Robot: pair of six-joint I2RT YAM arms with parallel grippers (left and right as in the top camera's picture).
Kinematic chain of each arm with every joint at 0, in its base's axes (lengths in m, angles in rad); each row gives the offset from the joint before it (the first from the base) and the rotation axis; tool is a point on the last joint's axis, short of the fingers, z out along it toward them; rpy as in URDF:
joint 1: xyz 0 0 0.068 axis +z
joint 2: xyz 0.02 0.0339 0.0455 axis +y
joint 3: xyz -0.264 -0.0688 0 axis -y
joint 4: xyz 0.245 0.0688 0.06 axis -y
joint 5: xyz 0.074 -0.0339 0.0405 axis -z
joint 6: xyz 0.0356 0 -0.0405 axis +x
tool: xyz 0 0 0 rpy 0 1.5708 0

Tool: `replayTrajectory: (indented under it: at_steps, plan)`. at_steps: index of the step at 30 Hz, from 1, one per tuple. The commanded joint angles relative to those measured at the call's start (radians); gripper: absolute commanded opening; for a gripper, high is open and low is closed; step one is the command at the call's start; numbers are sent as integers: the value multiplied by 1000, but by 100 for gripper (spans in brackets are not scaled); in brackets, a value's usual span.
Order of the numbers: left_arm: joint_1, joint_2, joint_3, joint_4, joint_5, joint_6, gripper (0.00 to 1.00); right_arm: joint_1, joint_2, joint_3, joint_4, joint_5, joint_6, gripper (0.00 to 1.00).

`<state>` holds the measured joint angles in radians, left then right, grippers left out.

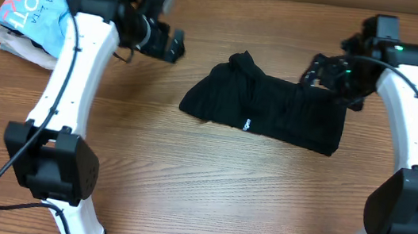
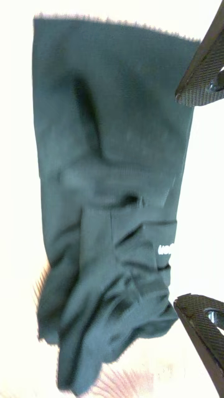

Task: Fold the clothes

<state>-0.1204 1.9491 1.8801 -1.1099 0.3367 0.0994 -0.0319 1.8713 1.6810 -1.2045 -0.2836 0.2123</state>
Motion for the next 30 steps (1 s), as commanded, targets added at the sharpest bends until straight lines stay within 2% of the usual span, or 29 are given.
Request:
replayTrajectory:
  at_steps: [1, 6, 7, 10, 14, 20, 23, 26, 27, 30]
  plan:
    - [-25, 10, -130, 89, 111, 81, 100, -20, -8, 20, -16, -10, -7, 100]
    - [-45, 10, -305, 322, 164, 89, 100, -16, -8, 20, -17, -10, -7, 100]
    - [-53, 10, -372, 424, 190, 88, 100, -11, -8, 20, -16, -9, -7, 100]
    - [-64, 10, -460, 544, 206, 87, 100, -11, -8, 20, -17, -6, -8, 99]
    - [-75, 19, -531, 644, 208, 87, 100, -11, -8, 21, -15, -6, -30, 95]
    - [-83, 114, -539, 703, 247, 87, 98, -8, -8, 20, -10, -6, -30, 93]
    - [-83, 156, -538, 719, 313, 82, 88, -8, -8, 20, -10, -6, -29, 92]
    - [-83, 172, -538, 719, 326, 53, 74, -8, -8, 20, -10, -6, -29, 91]
    - [-83, 172, -538, 718, 326, 51, 66, -8, -8, 21, -9, -7, -29, 91]
    - [-83, 171, -536, 719, 325, 45, 32, -8, -8, 20, -3, -8, -29, 88]
